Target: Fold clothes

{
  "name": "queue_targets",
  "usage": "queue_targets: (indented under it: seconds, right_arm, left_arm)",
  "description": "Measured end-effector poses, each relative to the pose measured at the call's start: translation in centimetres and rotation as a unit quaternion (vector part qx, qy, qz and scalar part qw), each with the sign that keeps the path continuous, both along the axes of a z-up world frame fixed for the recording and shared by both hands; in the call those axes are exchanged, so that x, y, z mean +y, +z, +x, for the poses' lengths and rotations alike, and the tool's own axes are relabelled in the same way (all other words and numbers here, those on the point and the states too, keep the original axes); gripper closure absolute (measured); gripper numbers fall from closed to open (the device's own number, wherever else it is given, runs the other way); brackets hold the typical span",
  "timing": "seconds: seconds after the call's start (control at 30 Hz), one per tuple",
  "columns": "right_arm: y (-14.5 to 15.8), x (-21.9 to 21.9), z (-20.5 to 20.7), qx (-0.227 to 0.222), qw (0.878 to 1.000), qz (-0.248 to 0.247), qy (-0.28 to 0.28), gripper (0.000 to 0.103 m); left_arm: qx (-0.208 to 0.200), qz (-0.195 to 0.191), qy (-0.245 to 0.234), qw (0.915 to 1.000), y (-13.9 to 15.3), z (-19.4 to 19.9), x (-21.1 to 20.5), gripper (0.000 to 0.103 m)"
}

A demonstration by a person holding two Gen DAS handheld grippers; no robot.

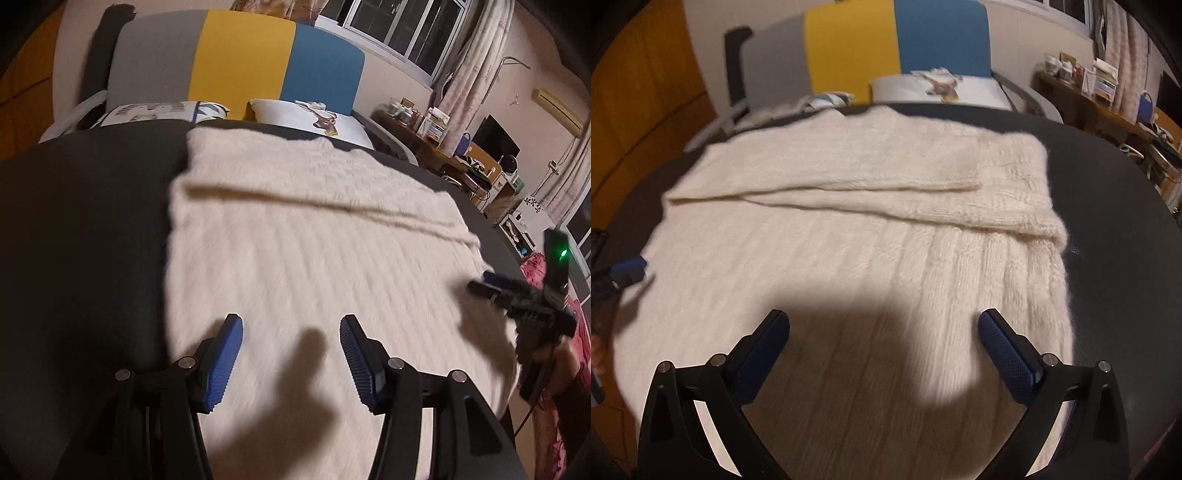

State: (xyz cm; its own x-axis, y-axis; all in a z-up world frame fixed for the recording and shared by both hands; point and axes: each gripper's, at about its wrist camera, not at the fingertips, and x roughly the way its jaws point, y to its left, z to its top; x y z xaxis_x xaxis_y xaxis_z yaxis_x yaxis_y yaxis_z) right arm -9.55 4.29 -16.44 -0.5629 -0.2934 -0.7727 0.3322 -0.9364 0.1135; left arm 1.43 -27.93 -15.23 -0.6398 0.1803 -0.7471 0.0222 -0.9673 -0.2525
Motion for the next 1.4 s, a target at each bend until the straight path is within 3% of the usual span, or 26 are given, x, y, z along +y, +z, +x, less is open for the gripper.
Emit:
queue_targets:
  seconds: [0.1, 0.23, 0.37, 0.53, 0.6, 0.73, 0.87, 0.97, 1.07, 1.2, 1.3, 1.4]
  right_arm:
    - [0.3, 0.4, 2.4, 0.018, 1.000, -0.009, -0.004, 0.000]
    - [-1.2, 0.4, 4.8, 0.030, 0.999, 0.024, 0.004, 0.000]
    - [-1.8, 0.8, 4.9, 0.038, 0.999, 0.016, 0.002, 0.000]
    - [-0.5, 0.6, 5.2, -0.001, 1.000, 0.027, 0.001, 0.000]
    - [-0.1, 0.9, 6.5, 0.012, 1.000, 0.019, 0.002, 0.000]
    - [-1.0, 1.5, 8.8, 0.020, 1.000, 0.017, -0.005, 0.000]
    - [-1.8, 1.4, 10.0, 0.058, 0.998, 0.023, -0.009, 0.000]
    - [-1.5, 1.3, 9.8, 0.047, 0.999, 0.023, -0.011, 0.000]
    - [-0.2, 2.0, 10.1, 0.050, 0.999, -0.008, -0.020, 0.000]
    - [-1.4, 2.3, 10.7, 0.041, 0.999, 0.000, -0.027, 0.000]
    - [-1.8, 2.0, 11.5, 0.067, 0.997, 0.010, -0.020, 0.000]
    - [-0.9, 3.2, 10.9, 0.029, 0.999, -0.029, 0.001, 0.000]
  left_arm:
    - [0.020, -0.034, 0.003, 0.9992, -0.6, 2.5, 1.1, 0.047]
    - [0.049, -0.068, 0.017, 0.9964, -1.3, 4.2, 2.3, 0.044]
    - [0.041, -0.042, 0.028, 0.9979, -0.3, 4.2, 1.8, 0.044]
    - [0.051, 0.000, 0.003, 0.9987, 0.8, 6.6, 2.2, 0.044]
    - [0.043, -0.015, -0.004, 0.9989, 0.0, 7.5, 2.9, 0.044]
    - [0.070, -0.036, -0.003, 0.9969, -0.8, 8.7, 3.4, 0.044]
    - [0.065, -0.032, 0.016, 0.9973, -0.3, 8.5, 3.6, 0.044]
    - [0.075, -0.013, 0.029, 0.9967, 0.6, 8.6, 3.3, 0.044]
    - [0.051, -0.049, 0.031, 0.9970, -0.6, 8.1, 3.7, 0.044]
    - [0.067, -0.077, 0.020, 0.9945, -1.0, 8.6, 4.5, 0.042]
    - [0.060, -0.040, 0.024, 0.9971, -0.5, 8.7, 3.5, 0.042]
    - [0.052, 0.025, 0.024, 0.9980, 0.4, 9.6, 1.8, 0.042]
